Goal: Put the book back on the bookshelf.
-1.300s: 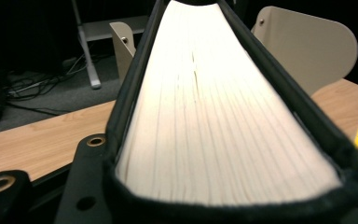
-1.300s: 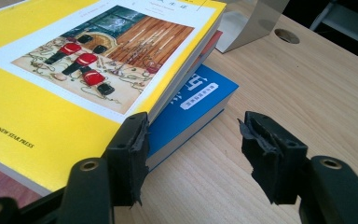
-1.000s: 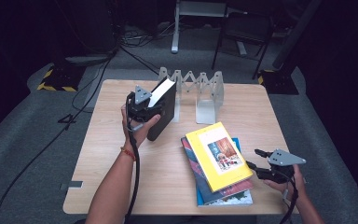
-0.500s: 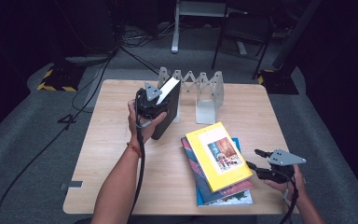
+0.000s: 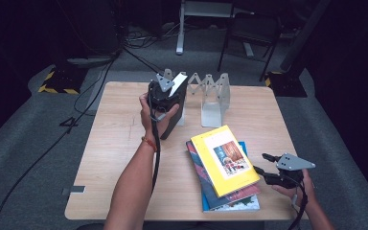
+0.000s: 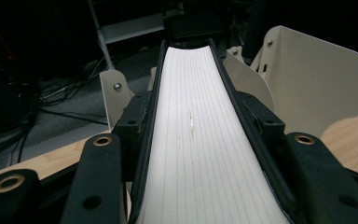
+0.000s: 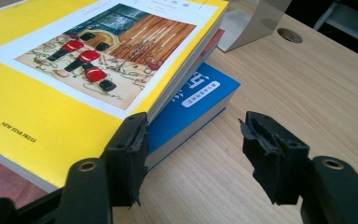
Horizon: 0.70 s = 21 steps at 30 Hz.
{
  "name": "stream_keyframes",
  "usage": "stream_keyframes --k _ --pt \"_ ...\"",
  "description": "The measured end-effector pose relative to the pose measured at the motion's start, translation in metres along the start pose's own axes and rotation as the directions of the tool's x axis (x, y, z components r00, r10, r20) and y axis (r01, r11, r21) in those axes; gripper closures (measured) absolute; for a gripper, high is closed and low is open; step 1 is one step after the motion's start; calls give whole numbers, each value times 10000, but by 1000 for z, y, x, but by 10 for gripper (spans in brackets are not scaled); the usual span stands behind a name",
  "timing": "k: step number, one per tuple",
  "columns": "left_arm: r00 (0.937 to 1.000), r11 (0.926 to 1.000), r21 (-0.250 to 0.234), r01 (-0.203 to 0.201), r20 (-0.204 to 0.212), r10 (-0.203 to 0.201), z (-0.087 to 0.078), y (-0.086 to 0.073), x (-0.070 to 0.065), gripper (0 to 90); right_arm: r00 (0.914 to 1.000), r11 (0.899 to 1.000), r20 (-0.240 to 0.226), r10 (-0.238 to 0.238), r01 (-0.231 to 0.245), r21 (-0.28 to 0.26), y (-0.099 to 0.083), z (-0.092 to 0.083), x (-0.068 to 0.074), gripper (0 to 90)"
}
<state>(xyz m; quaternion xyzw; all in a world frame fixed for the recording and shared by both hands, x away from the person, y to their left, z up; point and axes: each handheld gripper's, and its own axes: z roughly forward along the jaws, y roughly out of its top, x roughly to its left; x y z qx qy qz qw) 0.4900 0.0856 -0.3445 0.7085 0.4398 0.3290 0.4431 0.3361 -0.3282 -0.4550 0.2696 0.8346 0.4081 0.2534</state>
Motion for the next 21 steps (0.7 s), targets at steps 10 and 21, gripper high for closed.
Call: stream_keyframes --k 10,21 --pt "9974 9994 -99 344 -629 -349 27 20 12 520 10000 10000 -34 -17 17 -67 0 -1 0 410" --pt "9867 9960 -295 839 -1374 -872 57 19 11 519 9999 9998 -144 -74 72 -185 -2 -3 -3 404"
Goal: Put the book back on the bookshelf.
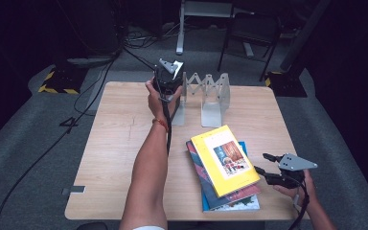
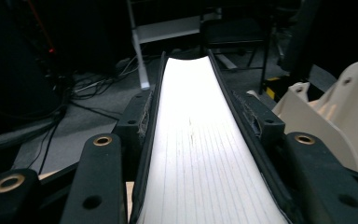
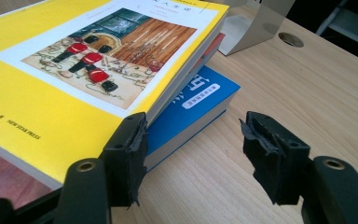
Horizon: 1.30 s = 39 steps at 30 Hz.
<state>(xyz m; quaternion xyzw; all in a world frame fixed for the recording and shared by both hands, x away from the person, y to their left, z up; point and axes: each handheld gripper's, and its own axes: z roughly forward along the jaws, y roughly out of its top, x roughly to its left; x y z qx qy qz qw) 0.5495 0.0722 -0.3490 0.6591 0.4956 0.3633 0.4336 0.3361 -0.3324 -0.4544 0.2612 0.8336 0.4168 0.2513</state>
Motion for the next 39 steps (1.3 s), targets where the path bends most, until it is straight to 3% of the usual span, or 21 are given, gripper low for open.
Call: stream_keyframes --k 3,12,24,26,34,39 --pt "9999 9999 -140 70 -108 -71 -1 -4 -1 518 10000 10000 -31 12 -12 -37 0 -1 0 404" --pt "9996 9996 -12 -264 -124 264 -11 -16 7 491 10000 10000 -52 -8 9 77 0 1 1 401" --pt "9992 9993 36 -385 69 385 -13 -16 5 468 10000 9999 15 24 -24 144 0 0 1 394" --pt "9981 9979 198 -616 49 615 -16 -15 5 462 10000 9999 13 30 -30 104 0 -1 0 393" --pt "9956 9960 256 -852 423 841 -32 -16 9 426 10000 9999 -48 7 -6 157 0 0 1 391" --pt "9910 9953 -118 -958 929 965 -50 -27 12 405 10000 9999 -31 7 -7 171 1 -1 2 391"
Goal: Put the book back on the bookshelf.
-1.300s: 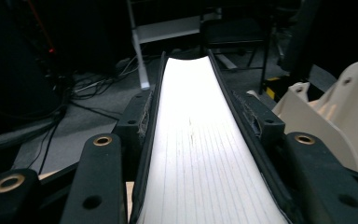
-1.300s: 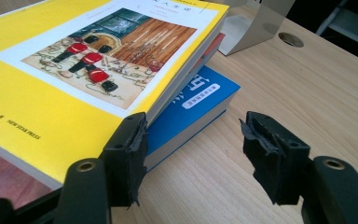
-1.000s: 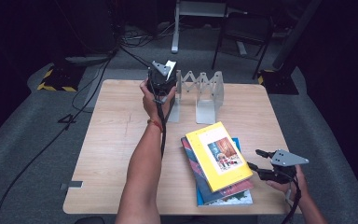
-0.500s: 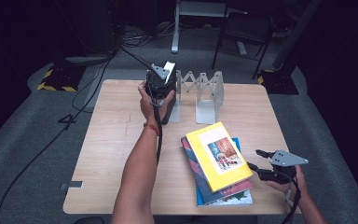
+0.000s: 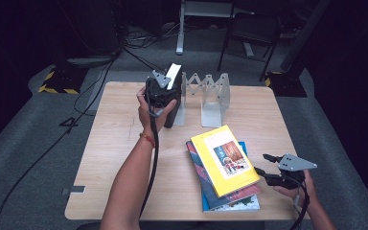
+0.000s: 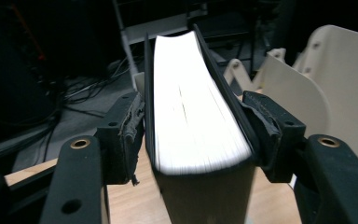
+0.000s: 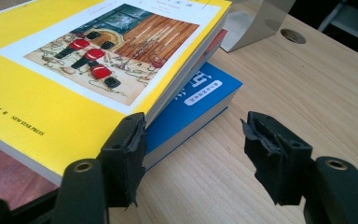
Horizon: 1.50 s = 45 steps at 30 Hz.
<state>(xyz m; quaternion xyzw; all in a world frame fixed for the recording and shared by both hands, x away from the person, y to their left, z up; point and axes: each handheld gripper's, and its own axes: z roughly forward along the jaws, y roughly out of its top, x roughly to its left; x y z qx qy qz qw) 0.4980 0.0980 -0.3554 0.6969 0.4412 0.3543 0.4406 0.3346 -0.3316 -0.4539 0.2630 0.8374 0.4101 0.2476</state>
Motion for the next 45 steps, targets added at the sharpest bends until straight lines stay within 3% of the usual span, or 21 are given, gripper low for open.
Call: stream_keyframes --k 7,12,15,18,20,23,25,27,32,36,41,44,45 --pt "9976 9990 -450 -51 692 82 -28 -19 -2 436 10000 10000 -37 65 -65 22 0 1 0 394" --pt "9940 9988 -399 -291 1043 332 -35 -33 -5 480 9999 9999 -49 144 -144 18 -1 1 -1 392" --pt "9929 9974 -29 -721 945 721 -31 -42 -8 535 9998 9999 -56 171 -171 22 -1 2 -1 392" --pt "9937 9959 393 -815 803 782 -20 -51 -9 582 9996 9997 -93 256 -256 9 -2 2 -2 392" --pt "9939 9963 263 -819 765 797 -17 -54 -8 613 9996 9996 -84 265 -265 20 -2 2 -1 394" --pt "9930 9923 451 -1149 338 1135 -12 -56 -8 640 9996 9996 -87 265 -265 44 -2 2 -1 394" --pt "9955 9936 613 -946 172 937 -8 -57 -6 632 9996 9996 -105 269 -269 28 -2 3 -2 394" --pt "9978 9969 550 -557 392 536 -6 -58 -2 611 9996 9997 -99 258 -258 32 -2 2 -2 394" --pt "9982 9970 529 -572 181 564 -4 -58 -4 586 9996 9996 -103 264 -263 36 -2 3 -2 392" --pt "9986 9965 713 -438 316 417 -5 -62 -5 539 9997 9997 -92 238 -237 45 -2 2 -1 394" --pt "9933 9948 730 -717 954 646 -19 -70 -8 466 9997 9998 -127 204 -204 45 -1 1 -2 391" --pt "9817 9911 887 -997 1713 834 -28 -77 -13 421 9996 9998 -155 219 -219 -5 1 -1 -1 393" --pt "9742 9885 956 -1175 2040 961 -33 -81 -16 409 9996 9998 -184 198 -199 -24 2 -2 -1 393"
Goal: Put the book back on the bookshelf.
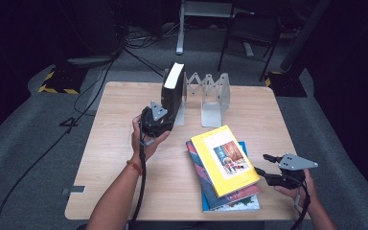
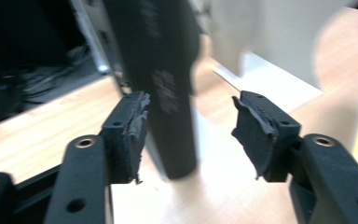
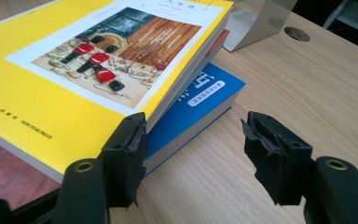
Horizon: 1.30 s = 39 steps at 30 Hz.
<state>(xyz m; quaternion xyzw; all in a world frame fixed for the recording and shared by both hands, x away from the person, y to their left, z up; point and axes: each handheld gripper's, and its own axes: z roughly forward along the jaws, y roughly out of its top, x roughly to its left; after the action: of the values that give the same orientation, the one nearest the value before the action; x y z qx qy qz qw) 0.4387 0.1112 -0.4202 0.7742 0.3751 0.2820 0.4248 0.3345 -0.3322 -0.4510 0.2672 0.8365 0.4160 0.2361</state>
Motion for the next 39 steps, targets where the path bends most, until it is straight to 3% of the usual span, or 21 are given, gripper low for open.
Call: stream_keyframes --k 2,5,7,8,9,13,18,21,25,29,32,36,38,39 --pt "9986 9996 166 -221 482 213 -6 -7 -8 395 10000 10000 79 30 -30 56 3 -3 1 386" --pt "9907 9963 450 -735 1183 677 -16 -20 -21 379 9999 9999 89 87 -88 55 7 -8 2 385" --pt "9876 9941 603 -897 1343 810 -18 -24 -24 372 10000 10000 2 70 -70 2 10 -10 2 385" --pt "9801 9900 839 -1131 1732 973 -23 -31 -31 387 10000 10000 -77 49 -49 -39 11 -12 3 384" --pt "9801 9900 839 -1131 1732 973 -23 -31 -31 401 9999 10000 -136 53 -54 -49 12 -13 4 384" --pt "9605 9796 1191 -1620 2467 1288 -33 -48 -45 368 9989 9999 -447 -100 105 107 18 -17 9 384" --pt "9461 9664 1716 -1914 2943 1352 -40 -66 -56 328 9931 9965 -1150 -227 317 770 20 -26 23 404" --pt "9469 9660 1727 -1924 2910 1365 -46 -74 -58 327 9864 9919 -1644 -58 265 1241 16 -28 28 411" --pt "9469 9708 1646 -1748 2984 1199 -60 -88 -62 330 9829 9874 -1832 164 129 1577 17 -23 30 412" --pt "9458 9674 1947 -1619 3103 958 -64 -98 -61 326 9797 9816 -1896 654 -290 1890 19 -11 28 419" --pt "9449 9629 2087 -1708 3116 1001 -62 -101 -60 324 9793 9737 -1877 751 -314 2257 19 -2 28 392" --pt "9427 9590 2156 -1838 3151 1098 -55 -102 -60 316 9677 9709 -2268 1103 -561 2329 20 2 22 352" --pt "9388 9558 2166 -1988 3221 1222 -49 -102 -62 309 9556 9671 -2594 1395 -753 2429 19 7 18 329" --pt "9388 9558 2166 -1988 3221 1222 -49 -102 -62 308 9556 9671 -2594 1395 -753 2429 19 7 18 329"
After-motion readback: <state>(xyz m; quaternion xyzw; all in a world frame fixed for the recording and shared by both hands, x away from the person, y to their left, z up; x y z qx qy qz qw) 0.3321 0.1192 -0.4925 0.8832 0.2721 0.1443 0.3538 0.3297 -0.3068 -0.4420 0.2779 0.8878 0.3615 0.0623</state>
